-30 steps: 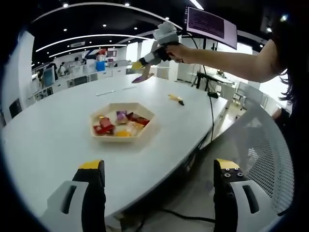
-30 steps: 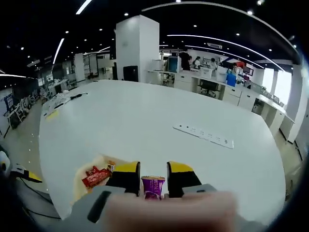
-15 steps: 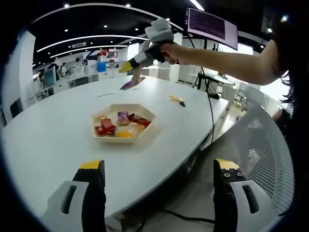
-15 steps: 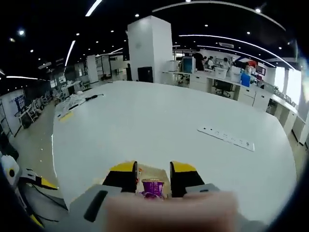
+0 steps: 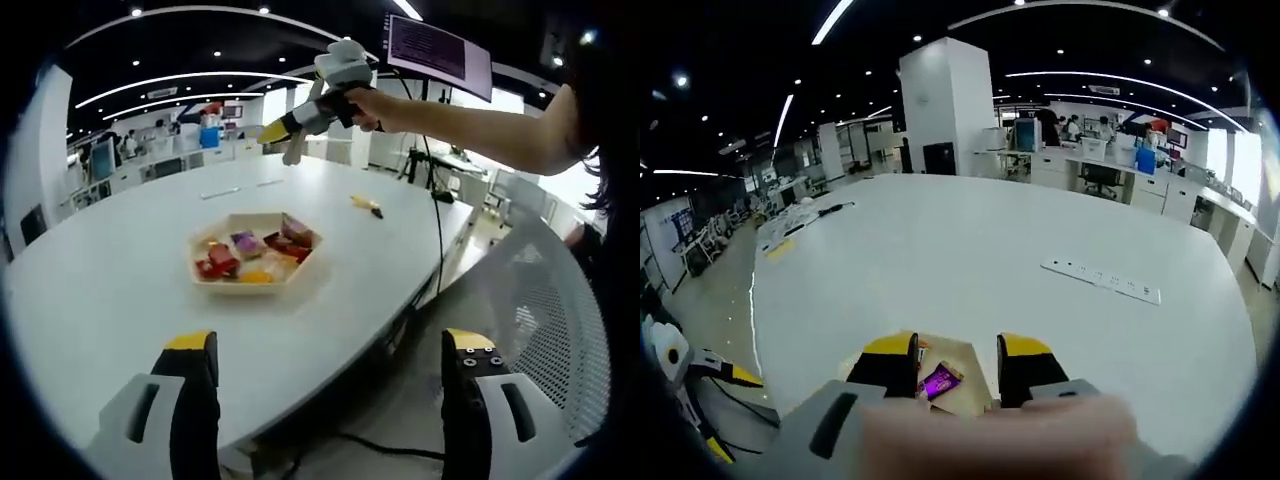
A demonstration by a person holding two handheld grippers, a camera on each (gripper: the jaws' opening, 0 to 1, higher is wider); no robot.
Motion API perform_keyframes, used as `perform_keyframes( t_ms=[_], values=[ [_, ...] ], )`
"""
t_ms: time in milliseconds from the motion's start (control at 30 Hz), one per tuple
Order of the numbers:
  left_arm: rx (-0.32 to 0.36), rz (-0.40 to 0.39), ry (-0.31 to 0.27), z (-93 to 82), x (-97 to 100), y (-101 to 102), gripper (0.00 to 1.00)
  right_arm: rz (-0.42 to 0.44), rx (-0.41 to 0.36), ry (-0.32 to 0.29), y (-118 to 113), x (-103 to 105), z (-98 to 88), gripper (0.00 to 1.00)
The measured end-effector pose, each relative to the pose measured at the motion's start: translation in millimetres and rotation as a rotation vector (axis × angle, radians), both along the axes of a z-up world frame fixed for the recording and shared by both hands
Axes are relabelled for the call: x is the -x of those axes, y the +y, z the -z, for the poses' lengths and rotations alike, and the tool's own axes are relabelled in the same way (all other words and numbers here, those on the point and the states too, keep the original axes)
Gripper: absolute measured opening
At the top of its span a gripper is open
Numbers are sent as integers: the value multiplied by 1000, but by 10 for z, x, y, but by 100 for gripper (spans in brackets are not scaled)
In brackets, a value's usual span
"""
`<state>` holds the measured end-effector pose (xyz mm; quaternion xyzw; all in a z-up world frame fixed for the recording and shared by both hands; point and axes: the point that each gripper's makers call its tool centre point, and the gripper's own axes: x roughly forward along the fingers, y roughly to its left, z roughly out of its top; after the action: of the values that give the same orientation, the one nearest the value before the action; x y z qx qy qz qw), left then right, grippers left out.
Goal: Place the target food into the container with the food tongs after gripping and lifting it, then release it inside without dropping or visibly crushing the food.
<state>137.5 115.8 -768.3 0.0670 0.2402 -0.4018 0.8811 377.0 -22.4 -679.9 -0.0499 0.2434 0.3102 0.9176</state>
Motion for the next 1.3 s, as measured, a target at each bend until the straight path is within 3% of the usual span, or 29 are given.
perform_keyframes(
  t_ms=[233,667,1033,1300],
  values=[
    [-5,6,10,24,7,-4,89,99,-26,36,-519,56,59,31],
    [-4,20,11,27,28,-33,94,180,26,40,-1123,136,161,32],
    [-14,36,11,42,41,-33,94,305,76,107,-1726,282,560,32],
    [-16,45,14,47,54,-41,94,401,59,173,-2012,382,885,32]
  ],
)
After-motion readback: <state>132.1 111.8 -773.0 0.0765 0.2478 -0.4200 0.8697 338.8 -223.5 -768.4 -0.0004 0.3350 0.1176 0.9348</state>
